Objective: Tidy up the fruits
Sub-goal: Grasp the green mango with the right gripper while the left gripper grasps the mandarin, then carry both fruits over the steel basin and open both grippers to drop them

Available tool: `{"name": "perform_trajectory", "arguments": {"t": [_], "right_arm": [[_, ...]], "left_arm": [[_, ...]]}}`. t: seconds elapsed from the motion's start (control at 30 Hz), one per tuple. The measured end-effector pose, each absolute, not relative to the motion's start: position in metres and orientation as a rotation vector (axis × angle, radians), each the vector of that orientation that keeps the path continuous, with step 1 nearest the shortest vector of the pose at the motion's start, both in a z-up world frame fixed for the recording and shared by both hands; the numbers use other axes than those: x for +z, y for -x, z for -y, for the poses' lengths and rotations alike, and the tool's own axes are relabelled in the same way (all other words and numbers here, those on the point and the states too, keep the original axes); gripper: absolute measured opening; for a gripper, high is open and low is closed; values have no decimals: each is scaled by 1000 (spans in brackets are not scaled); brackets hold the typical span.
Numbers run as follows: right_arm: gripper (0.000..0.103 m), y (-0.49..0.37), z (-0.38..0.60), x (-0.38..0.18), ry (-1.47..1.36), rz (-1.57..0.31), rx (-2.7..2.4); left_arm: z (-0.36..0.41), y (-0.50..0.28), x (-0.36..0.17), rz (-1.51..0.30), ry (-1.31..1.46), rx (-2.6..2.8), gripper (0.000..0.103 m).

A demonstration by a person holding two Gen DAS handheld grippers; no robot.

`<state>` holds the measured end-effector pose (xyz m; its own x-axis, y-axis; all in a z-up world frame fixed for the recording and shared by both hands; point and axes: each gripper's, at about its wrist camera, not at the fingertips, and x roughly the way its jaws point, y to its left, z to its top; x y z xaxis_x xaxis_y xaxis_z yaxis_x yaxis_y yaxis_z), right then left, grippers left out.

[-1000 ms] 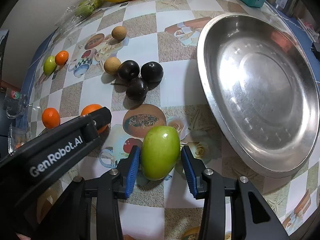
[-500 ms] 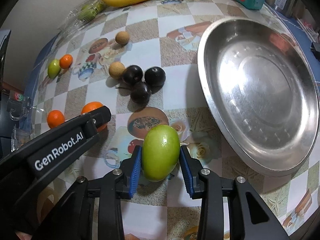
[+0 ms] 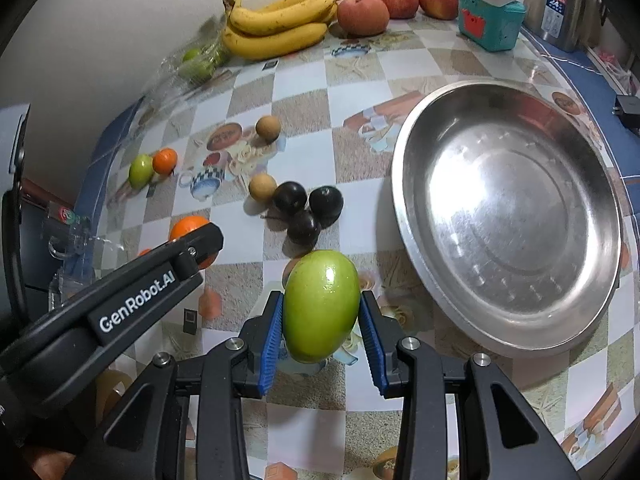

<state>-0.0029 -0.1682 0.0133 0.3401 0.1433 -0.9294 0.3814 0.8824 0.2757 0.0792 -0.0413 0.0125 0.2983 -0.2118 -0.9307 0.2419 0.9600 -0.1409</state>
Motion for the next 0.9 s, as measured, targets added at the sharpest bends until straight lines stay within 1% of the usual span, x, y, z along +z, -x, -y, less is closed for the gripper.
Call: {"name": "perform_trajectory", "arguments": {"t": [0.33, 0.9], "right_arm": [[39, 9, 196, 20, -542, -1191, -221], [39, 52, 289, 25, -665, -1073, -537]], "left_arm": [[56, -73, 16, -1208, -57, -329, 37], [127, -36, 25, -1148, -122, -570, 37]]}}
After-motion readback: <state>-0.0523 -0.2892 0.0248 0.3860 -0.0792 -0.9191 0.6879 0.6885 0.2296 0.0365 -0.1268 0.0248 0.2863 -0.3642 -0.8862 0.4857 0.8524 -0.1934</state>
